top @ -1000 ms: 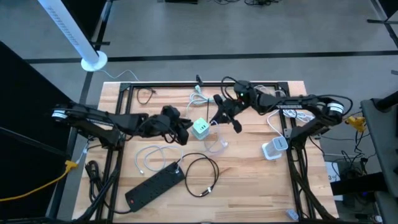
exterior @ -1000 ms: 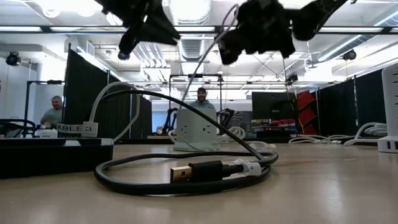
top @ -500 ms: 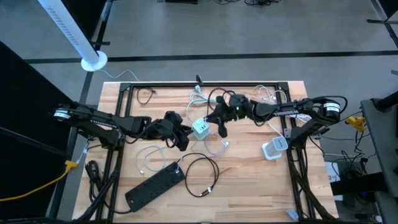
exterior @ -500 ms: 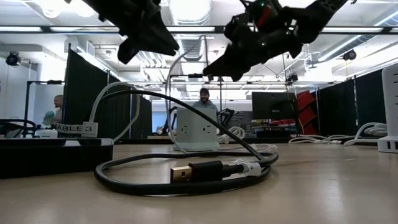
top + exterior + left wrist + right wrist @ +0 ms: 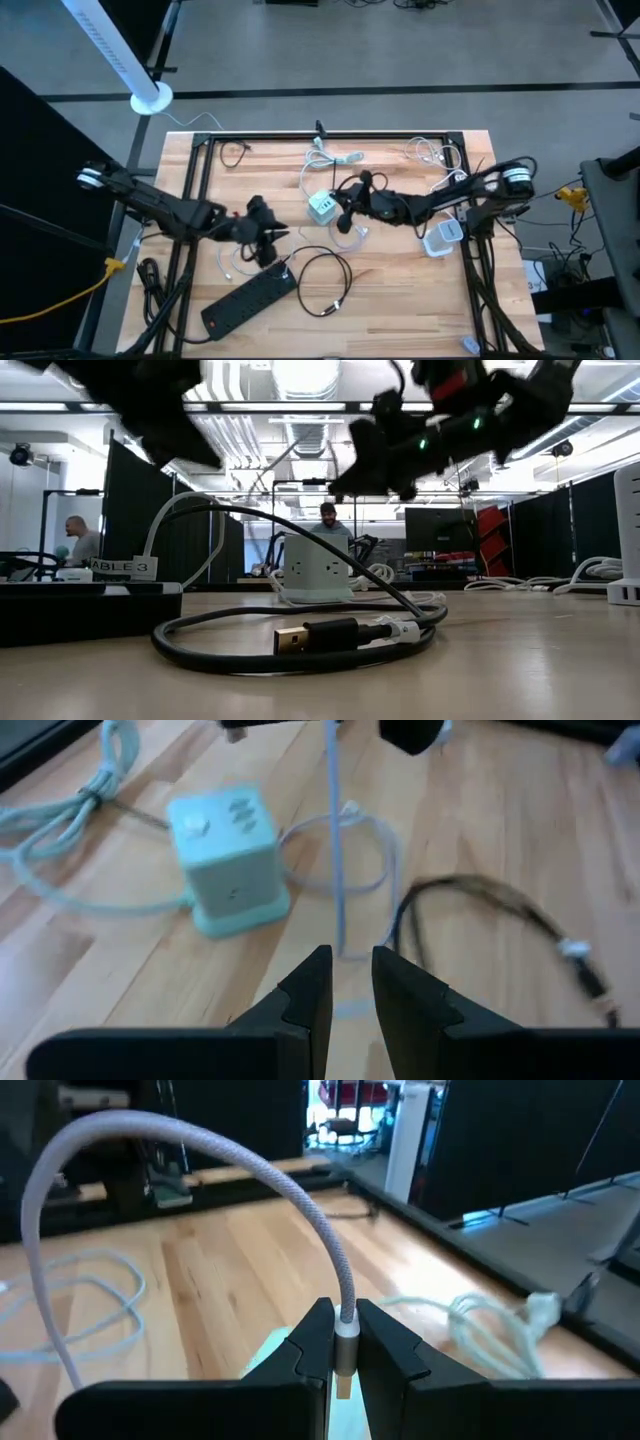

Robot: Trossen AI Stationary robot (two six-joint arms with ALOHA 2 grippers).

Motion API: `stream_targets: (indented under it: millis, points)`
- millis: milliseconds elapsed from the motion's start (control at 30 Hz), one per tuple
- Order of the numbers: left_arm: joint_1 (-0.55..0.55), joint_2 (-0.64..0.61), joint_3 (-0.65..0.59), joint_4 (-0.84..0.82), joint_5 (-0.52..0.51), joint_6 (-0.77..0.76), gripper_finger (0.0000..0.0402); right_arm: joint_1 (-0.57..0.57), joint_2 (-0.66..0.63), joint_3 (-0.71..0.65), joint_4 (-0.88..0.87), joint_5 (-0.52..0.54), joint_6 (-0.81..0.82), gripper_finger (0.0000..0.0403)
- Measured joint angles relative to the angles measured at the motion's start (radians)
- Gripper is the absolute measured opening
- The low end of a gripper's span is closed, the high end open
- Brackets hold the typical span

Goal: Insert USB
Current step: Insert the purple charger cable into the light green outlet extension

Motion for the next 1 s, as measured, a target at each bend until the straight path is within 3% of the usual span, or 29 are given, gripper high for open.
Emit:
stream_targets:
  millis: [133, 267, 1000]
  points:
    - [-0.011, -0.098, -0.189, 0.140, -0.017, -0.039, 0.0062, 0.025, 0.140, 0.002, 0.190, 0.122, -0.031, 0.0017]
    - [-0.013, -0.149, -0.294, 0.180, -0.018, -0.090, 0.0062, 0.050, 0.196, 0.009, 0.266, 0.196, -0.034, 0.0017]
    - [-0.017, -0.144, -0.324, 0.219, -0.035, -0.105, 0.0062, 0.094, 0.240, 0.054, 0.213, 0.287, 0.015, 0.0017]
